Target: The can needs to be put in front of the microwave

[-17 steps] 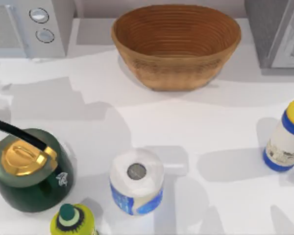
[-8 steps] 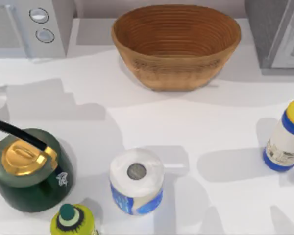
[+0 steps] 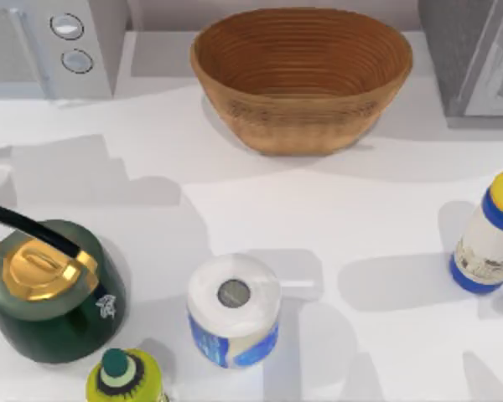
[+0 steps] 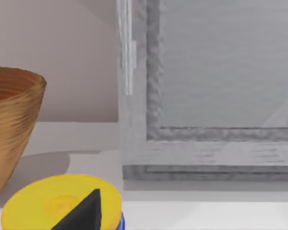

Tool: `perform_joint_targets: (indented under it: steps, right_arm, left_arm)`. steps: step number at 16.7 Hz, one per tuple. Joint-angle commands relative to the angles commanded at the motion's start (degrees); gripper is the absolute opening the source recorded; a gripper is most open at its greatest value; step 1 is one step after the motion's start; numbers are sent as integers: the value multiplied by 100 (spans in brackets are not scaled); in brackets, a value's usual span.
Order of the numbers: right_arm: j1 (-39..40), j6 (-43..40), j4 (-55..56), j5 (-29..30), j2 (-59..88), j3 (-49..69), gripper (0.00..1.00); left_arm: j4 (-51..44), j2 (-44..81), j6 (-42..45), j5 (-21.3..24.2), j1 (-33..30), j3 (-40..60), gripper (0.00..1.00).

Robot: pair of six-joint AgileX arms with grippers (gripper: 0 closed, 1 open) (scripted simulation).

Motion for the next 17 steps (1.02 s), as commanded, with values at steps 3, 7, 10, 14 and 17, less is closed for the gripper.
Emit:
perform_joint_targets:
  steps: [3,7,10,14,17]
  right_arm:
    - [0,0,0,0,0,0,100]
    - [0,0,0,0,0,0,100]
    - [0,0,0,0,0,0,100]
    - [0,0,0,0,0,0,100]
    - [0,0,0,0,0,0,100]
  left_arm:
    - [0,0,0,0,0,0,53]
    - [0,0,0,0,0,0,83]
    - [0,0,0,0,0,0,100]
    - [0,0,0,0,0,0,100]
    - [0,0,0,0,0,0,100]
